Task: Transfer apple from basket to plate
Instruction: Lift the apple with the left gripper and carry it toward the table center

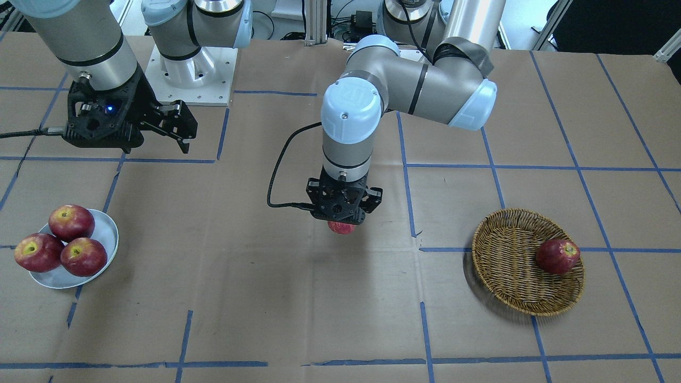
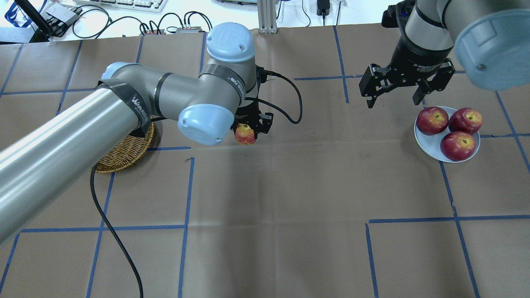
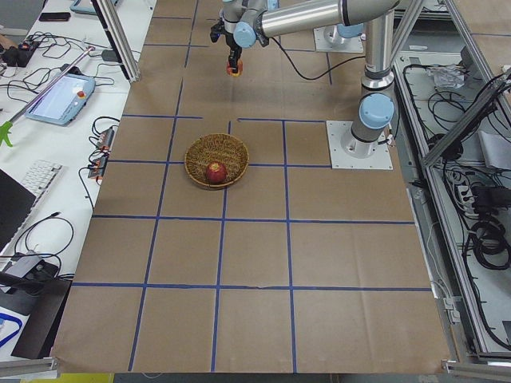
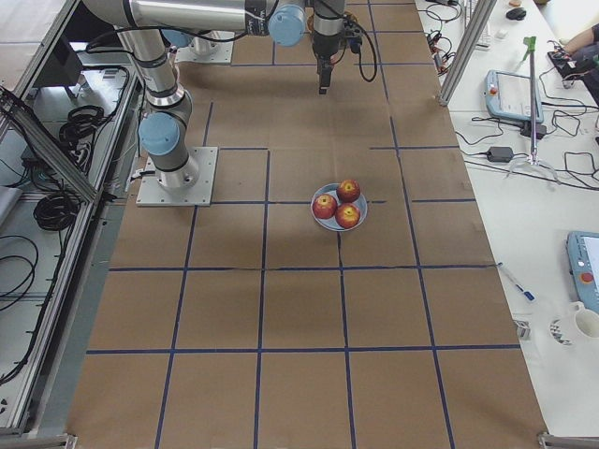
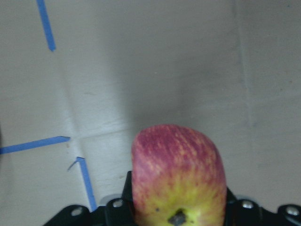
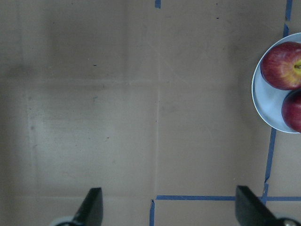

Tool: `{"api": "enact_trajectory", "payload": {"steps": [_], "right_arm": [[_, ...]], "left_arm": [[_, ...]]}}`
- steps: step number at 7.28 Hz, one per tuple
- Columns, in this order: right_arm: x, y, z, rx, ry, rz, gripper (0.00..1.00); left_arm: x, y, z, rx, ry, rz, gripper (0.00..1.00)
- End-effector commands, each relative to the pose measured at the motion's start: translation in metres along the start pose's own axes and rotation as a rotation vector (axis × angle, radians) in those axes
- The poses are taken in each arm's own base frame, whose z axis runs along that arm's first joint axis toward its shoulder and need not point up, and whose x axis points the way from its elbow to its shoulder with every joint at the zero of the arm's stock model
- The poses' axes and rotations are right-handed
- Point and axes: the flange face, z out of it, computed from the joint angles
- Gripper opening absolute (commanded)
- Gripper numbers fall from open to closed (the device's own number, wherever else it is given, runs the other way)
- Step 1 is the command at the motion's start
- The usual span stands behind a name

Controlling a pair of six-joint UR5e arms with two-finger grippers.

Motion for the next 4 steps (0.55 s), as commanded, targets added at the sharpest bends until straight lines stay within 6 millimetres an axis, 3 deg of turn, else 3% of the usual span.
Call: {"api": "enact_trajectory", "payload": {"steps": [1, 4], "right_arm": [[0.001, -0.001, 0.004, -0.007, -0.001, -0.004, 1.0], [0.003, -0.004, 0.006, 0.004, 0.002, 0.0, 1.0]], "left_arm": [[0.052, -0.001, 0.049, 0.009, 0.048, 0.0, 0.14], [0.055, -0.003, 0.065, -0.003, 0.045, -0.009, 0.16]]}}
